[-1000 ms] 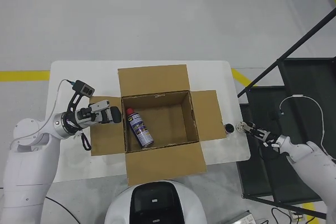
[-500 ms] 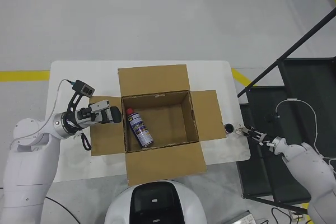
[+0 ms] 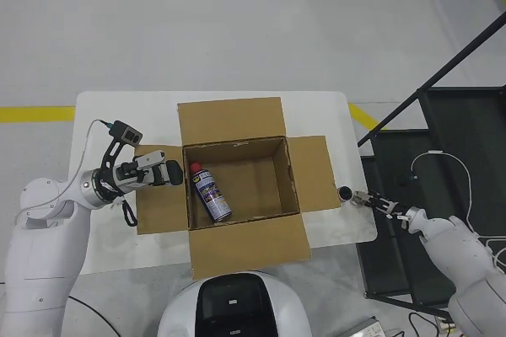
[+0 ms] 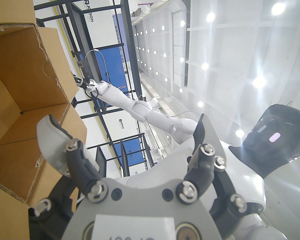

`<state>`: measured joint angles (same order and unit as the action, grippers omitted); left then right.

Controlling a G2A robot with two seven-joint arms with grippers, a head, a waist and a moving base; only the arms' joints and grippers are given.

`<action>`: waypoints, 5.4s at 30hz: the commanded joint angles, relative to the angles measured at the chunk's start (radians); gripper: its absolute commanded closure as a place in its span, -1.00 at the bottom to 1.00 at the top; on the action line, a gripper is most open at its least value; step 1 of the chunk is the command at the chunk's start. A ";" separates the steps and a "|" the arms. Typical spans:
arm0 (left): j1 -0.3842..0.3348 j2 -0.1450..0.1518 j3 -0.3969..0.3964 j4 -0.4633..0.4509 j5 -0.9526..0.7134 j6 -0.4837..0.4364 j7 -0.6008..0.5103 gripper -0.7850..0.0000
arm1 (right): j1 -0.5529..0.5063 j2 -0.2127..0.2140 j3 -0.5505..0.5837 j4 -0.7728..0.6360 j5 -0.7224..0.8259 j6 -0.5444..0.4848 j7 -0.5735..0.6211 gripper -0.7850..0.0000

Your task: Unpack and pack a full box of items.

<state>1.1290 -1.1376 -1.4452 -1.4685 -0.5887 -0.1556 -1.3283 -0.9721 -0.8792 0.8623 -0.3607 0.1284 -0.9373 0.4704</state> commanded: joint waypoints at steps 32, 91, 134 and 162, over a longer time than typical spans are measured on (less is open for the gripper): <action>0.000 0.000 0.000 0.000 0.000 0.000 0.000 -1.00 | -0.327 0.192 0.476 -1.010 -0.477 -0.075 -0.295 -1.00; 0.000 0.000 0.000 0.000 0.000 0.000 0.000 -1.00 | 0.281 -0.132 -0.273 -1.037 -1.087 0.372 -0.054 -1.00; 0.000 0.000 0.000 0.000 0.000 0.000 0.000 -1.00 | 0.281 -0.132 -0.273 -1.037 -1.087 0.372 -0.054 -1.00; 0.000 0.000 0.000 0.000 0.000 0.000 0.000 -1.00 | 0.241 -0.210 -0.321 -1.179 -0.953 0.802 0.225 -1.00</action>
<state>1.1290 -1.1376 -1.4452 -1.4685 -0.5887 -0.1556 -1.3283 -0.7294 -1.0800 0.5471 -1.5354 -0.8322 -0.2097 0.6787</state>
